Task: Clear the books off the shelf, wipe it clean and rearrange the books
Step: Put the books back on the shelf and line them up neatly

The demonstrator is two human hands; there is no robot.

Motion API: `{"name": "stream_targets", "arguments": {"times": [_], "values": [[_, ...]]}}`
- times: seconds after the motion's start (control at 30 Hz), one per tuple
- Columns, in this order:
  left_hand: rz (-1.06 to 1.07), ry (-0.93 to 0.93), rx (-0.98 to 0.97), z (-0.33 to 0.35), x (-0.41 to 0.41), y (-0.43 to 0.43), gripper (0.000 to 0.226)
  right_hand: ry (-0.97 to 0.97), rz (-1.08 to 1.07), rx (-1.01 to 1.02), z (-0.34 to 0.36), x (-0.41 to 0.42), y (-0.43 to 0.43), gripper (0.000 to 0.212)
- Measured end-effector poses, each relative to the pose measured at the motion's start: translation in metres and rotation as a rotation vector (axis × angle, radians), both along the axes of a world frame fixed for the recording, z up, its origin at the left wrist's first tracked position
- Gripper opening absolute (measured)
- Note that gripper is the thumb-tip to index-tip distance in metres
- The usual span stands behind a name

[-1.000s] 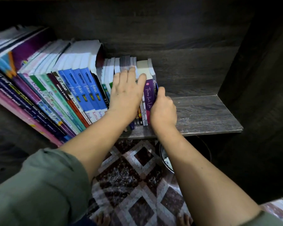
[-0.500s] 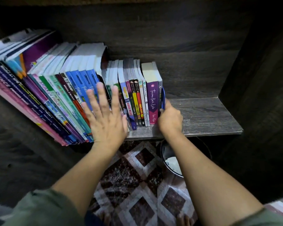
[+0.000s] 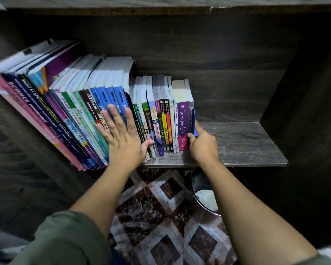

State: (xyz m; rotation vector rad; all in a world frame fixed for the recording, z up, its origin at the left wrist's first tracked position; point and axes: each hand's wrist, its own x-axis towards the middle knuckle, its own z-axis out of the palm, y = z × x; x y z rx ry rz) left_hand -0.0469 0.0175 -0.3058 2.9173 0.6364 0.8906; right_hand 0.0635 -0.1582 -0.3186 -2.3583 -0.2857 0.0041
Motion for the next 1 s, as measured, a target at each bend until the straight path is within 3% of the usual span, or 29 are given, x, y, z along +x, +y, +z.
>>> {"name": "stream_targets", "arguments": {"times": [0.07, 0.23, 0.4, 0.57, 0.67, 0.73, 0.83, 0.9, 1.0], "values": [[0.005, 0.008, -0.009, -0.001, -0.001, 0.0, 0.136, 0.057, 0.005, 0.032, 0.0, 0.001, -0.001, 0.054], [0.003, -0.009, -0.042, -0.001, -0.001, -0.003, 0.137, 0.075, 0.006, 0.117, 0.002, -0.015, 0.017, 0.108], [-0.007, -0.097, -0.075, -0.005, 0.008, -0.009, 0.146, -0.033, -0.11, 0.108, -0.006, -0.016, 0.029, 0.098], [0.045, -0.169, -0.116, -0.01, 0.015, -0.013, 0.148, -0.075, -0.11, 0.116, -0.013, -0.018, 0.035, 0.101], [0.067, -0.181, -0.118, -0.009, 0.015, -0.017, 0.147, -0.033, -0.043, 0.175, -0.017, -0.017, 0.03, 0.099], [0.043, -0.154, -0.102, -0.01, 0.014, -0.014, 0.146, 0.021, 0.013, 0.223, -0.02, -0.014, 0.02, 0.087], [0.017, -0.112, -0.074, -0.013, 0.01, -0.008, 0.147, 0.083, 0.078, 0.145, -0.019, -0.009, 0.003, 0.074], [0.017, -0.098, -0.06, -0.014, 0.008, -0.007, 0.147, 0.136, 0.113, 0.085, -0.016, -0.008, -0.005, 0.078], [0.018, -0.09, -0.036, -0.014, 0.008, -0.005, 0.146, 0.224, 0.131, 0.066, -0.009, 0.0, -0.006, 0.101]]}}
